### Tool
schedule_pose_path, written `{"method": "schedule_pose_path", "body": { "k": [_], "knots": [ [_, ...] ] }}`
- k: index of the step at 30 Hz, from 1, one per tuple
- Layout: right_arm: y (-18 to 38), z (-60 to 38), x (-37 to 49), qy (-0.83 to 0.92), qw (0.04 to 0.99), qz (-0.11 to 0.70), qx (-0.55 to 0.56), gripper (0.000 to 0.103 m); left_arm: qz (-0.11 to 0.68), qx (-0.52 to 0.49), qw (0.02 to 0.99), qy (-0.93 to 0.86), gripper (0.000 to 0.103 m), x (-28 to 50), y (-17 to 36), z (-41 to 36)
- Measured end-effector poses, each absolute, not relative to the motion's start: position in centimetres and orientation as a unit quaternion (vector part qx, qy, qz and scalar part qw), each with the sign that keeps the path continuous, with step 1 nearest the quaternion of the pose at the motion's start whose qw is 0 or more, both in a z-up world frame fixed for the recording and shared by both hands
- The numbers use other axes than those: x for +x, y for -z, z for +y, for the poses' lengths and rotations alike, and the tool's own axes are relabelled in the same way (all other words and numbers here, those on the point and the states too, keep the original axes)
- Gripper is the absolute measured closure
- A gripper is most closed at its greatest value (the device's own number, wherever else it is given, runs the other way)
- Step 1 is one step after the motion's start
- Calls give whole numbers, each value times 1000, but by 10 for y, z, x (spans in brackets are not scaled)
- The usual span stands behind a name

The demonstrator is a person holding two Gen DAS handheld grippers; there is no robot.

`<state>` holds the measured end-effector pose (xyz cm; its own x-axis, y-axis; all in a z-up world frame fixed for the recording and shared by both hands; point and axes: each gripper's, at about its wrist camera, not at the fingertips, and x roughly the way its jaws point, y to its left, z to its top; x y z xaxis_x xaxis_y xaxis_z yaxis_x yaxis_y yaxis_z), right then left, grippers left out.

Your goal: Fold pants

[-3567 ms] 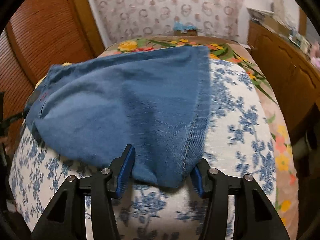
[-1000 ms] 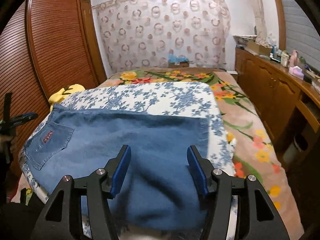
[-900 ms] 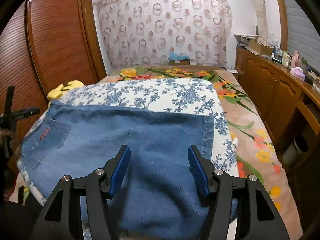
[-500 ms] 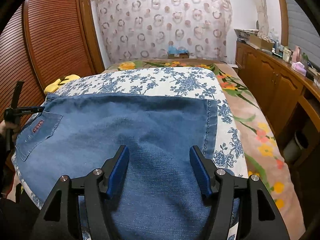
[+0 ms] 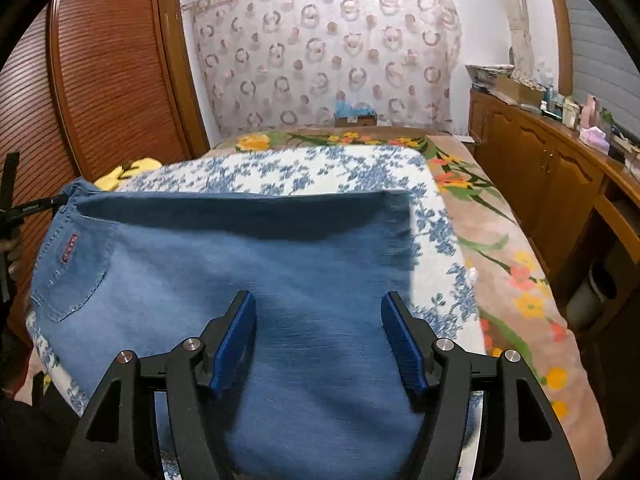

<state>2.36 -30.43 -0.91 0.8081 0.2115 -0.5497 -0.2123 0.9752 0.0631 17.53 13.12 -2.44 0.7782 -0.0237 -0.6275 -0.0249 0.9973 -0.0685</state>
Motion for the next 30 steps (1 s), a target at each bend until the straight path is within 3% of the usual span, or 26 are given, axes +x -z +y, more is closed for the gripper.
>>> {"method": "schedule_pose_path", "body": {
  "k": [5, 8, 12, 14, 30],
  "knots": [
    [5, -312, 22, -107, 953, 282, 7, 36, 356, -38, 934, -1, 92, 182, 36, 135],
    [6, -313, 24, -103, 953, 284, 3, 36, 362, -31, 932, -3, 82, 180, 43, 129],
    [6, -315, 27, -99, 953, 285, 2, 36, 358, -30, 933, 10, 42, 174, 44, 121],
    [5, -318, 29, -97, 954, 285, 4, 36, 353, -32, 935, 21, 33, 169, 43, 114],
    [-10, -314, 91, -105, 943, 314, -32, 36, 357, -15, 929, 94, 31, 138, 52, 39]
  ]
}}
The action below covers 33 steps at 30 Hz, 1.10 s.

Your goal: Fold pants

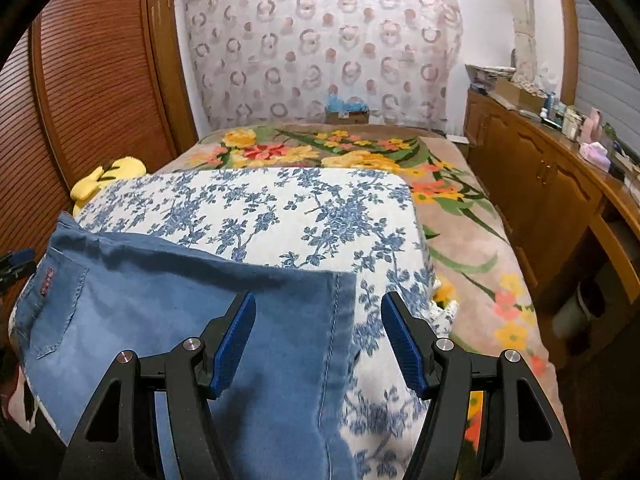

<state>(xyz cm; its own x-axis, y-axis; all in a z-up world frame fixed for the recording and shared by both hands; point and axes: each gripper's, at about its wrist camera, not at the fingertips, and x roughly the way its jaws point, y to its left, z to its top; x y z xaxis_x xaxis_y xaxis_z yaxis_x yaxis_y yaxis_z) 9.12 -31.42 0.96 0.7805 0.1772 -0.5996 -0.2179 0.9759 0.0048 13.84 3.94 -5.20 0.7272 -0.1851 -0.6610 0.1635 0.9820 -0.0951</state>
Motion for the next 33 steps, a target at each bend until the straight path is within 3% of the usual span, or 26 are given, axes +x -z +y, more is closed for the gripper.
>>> {"method": "schedule_pose_path", "body": {
  "k": [11, 13, 14, 15, 17, 25, 31, 33],
  "knots": [
    [4, -305, 144, -120, 915, 381, -47, 49, 372, -6, 923, 100, 31, 134, 66, 22],
    [5, -306, 151, -122, 911, 392, -44, 57, 375, -6, 922, 99, 31, 133, 69, 20],
    [8, -305, 155, -120, 908, 400, -45, 74, 376, -6, 921, 99, 31, 134, 70, 20],
    [8, -305, 158, -117, 906, 404, -46, 80, 378, -6, 920, 99, 31, 134, 71, 20],
    [7, -308, 160, -118, 909, 398, -40, 86, 383, -6, 919, 99, 31, 136, 75, 20],
    [0, -312, 145, -89, 927, 362, -31, 86, 395, 11, 914, 89, 30, 138, 92, 11],
    [-2, -317, 115, -86, 929, 358, -32, 75, 402, 23, 911, 92, 22, 141, 94, 6],
    [-4, -316, 97, -90, 931, 353, -38, 67, 404, 29, 910, 90, 22, 141, 95, 4]
  ]
}}
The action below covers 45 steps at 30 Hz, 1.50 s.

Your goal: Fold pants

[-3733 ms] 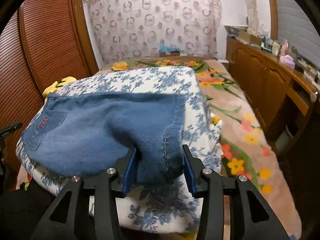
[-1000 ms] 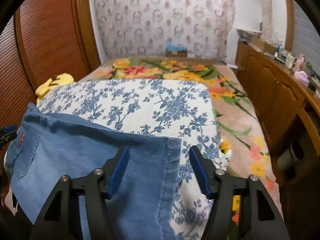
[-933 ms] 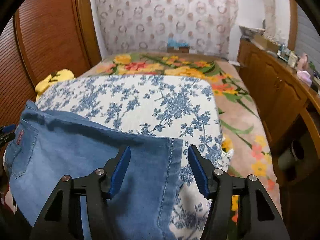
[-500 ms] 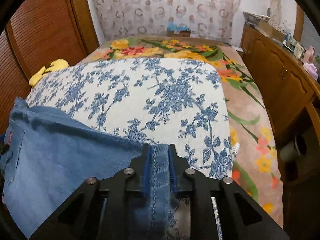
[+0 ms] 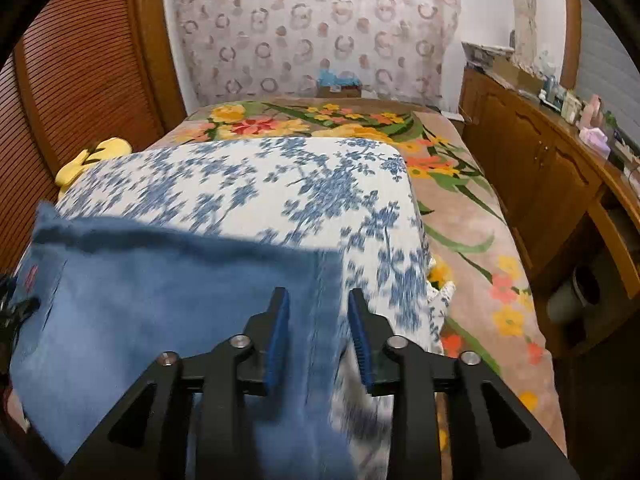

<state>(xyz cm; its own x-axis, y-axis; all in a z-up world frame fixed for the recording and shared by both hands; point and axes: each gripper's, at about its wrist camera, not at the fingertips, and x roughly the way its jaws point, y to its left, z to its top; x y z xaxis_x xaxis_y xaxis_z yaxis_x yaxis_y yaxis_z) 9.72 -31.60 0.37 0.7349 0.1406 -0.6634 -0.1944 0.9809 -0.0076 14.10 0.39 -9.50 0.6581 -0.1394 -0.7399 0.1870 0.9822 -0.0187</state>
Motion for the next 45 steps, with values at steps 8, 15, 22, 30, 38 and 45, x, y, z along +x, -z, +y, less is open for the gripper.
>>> {"method": "schedule_pose_path", "body": {
  "k": [8, 15, 22, 30, 38, 45],
  "knots": [
    [-5, -329, 21, -83, 940, 331, -26, 52, 406, 30, 909, 89, 22, 142, 97, 5],
    [6, -341, -16, -62, 939, 338, -5, 49, 406, 29, 909, 89, 22, 141, 97, 4],
    [14, -345, -11, -69, 932, 354, 20, 49, 406, 30, 909, 89, 22, 142, 97, 5],
    [16, -344, -3, -91, 933, 347, 36, 49, 406, 29, 909, 89, 21, 142, 97, 5],
    [20, -345, -2, -88, 935, 341, 34, 56, 406, 28, 909, 89, 22, 143, 97, 6],
    [18, -337, -11, -110, 938, 325, 41, 82, 406, 28, 909, 89, 22, 142, 97, 6]
  ]
}}
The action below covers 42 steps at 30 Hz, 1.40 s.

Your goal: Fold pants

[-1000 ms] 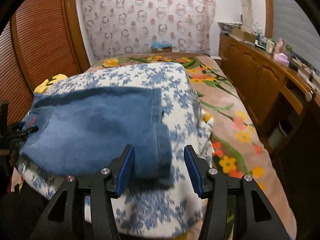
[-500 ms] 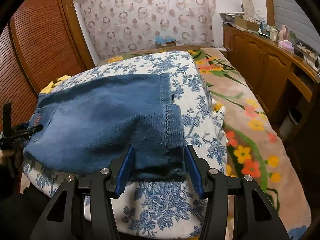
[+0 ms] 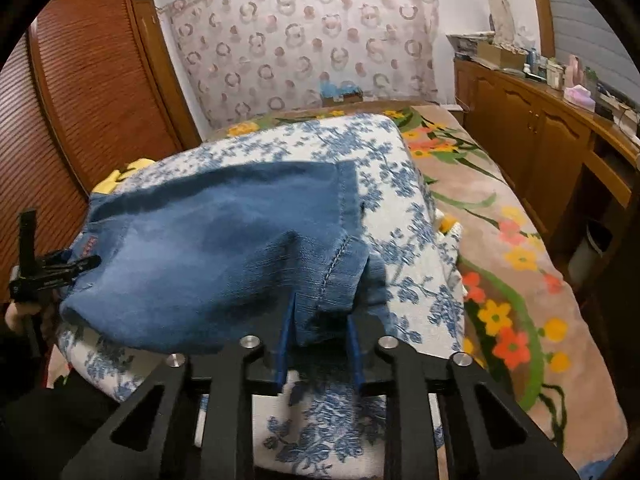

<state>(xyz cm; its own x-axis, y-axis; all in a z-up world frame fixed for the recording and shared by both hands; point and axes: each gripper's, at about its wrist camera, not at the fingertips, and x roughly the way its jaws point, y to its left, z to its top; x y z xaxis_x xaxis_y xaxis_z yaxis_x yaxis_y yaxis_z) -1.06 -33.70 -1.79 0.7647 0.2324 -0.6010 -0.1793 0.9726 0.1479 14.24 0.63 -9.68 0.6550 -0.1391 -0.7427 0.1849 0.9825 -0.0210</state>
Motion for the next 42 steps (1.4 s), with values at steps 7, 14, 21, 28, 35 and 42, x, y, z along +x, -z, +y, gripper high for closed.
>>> {"method": "schedule_pose_path", "body": {
  "k": [7, 14, 21, 28, 35, 42],
  "knots": [
    [0, -323, -14, -129, 947, 294, 30, 85, 402, 25, 911, 84, 22, 141, 96, 7],
    [-31, -288, -5, -159, 952, 261, -2, 86, 366, -3, 926, 91, 21, 123, 65, 15],
    [-58, -228, 10, -219, 948, 226, -46, 86, 328, -1, 942, 78, 21, 101, 30, 35],
    [-72, -149, 29, -300, 926, 205, -99, 87, 308, -5, 949, 64, 21, 80, 12, 65],
    [-58, -99, 56, -351, 897, 234, -133, 86, 299, -20, 953, 45, 21, 71, 10, 90],
    [-42, -95, 85, -355, 886, 261, -144, 62, 309, -25, 949, 51, 21, 76, 19, 86]
  ]
}}
